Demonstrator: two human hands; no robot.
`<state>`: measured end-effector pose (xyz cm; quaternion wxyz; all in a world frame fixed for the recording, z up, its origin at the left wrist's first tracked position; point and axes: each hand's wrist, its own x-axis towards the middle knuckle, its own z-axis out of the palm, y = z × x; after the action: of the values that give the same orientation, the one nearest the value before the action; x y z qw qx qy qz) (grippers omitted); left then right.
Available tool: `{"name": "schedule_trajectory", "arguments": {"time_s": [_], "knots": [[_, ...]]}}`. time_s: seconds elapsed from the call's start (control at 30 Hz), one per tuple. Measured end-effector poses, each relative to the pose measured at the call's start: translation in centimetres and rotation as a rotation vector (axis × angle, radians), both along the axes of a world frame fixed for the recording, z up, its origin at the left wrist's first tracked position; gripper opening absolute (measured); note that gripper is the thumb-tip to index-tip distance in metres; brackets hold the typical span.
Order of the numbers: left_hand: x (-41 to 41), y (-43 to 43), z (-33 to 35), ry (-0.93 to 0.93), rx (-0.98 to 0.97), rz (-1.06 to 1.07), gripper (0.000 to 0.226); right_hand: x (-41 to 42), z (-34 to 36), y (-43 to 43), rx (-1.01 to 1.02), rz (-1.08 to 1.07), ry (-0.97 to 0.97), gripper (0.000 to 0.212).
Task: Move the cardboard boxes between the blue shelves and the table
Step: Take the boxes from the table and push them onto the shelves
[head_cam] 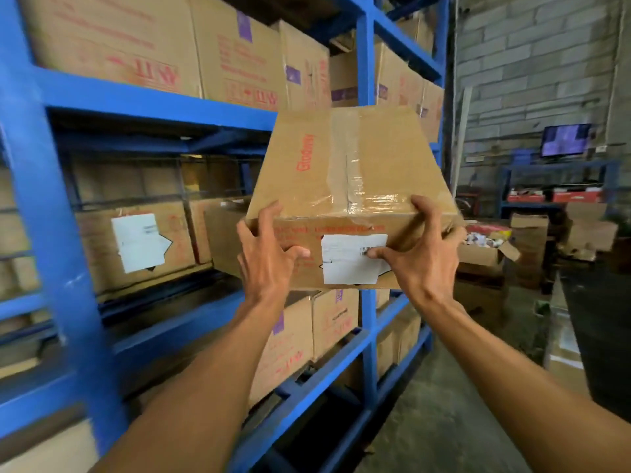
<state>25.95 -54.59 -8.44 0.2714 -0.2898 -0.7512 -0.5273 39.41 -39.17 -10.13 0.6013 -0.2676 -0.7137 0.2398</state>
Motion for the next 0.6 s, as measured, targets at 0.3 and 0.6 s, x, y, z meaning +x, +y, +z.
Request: {"name": "schedule_trajectory", "arguments": {"time_s": [0.3, 0.6], "knots": [[-0.1, -9.3, 0.7, 0.055, 0.01, 0.236, 0.089, -3.8, 1.1, -6.0, 0.071, 0.233, -0.01, 0.103], [3.7, -16.2, 0.3, 0.096, -0.045, 0.398, 0.087, -3.6, 0.5, -10.8, 0.05, 0.42, -0.015, 0.103]]}}
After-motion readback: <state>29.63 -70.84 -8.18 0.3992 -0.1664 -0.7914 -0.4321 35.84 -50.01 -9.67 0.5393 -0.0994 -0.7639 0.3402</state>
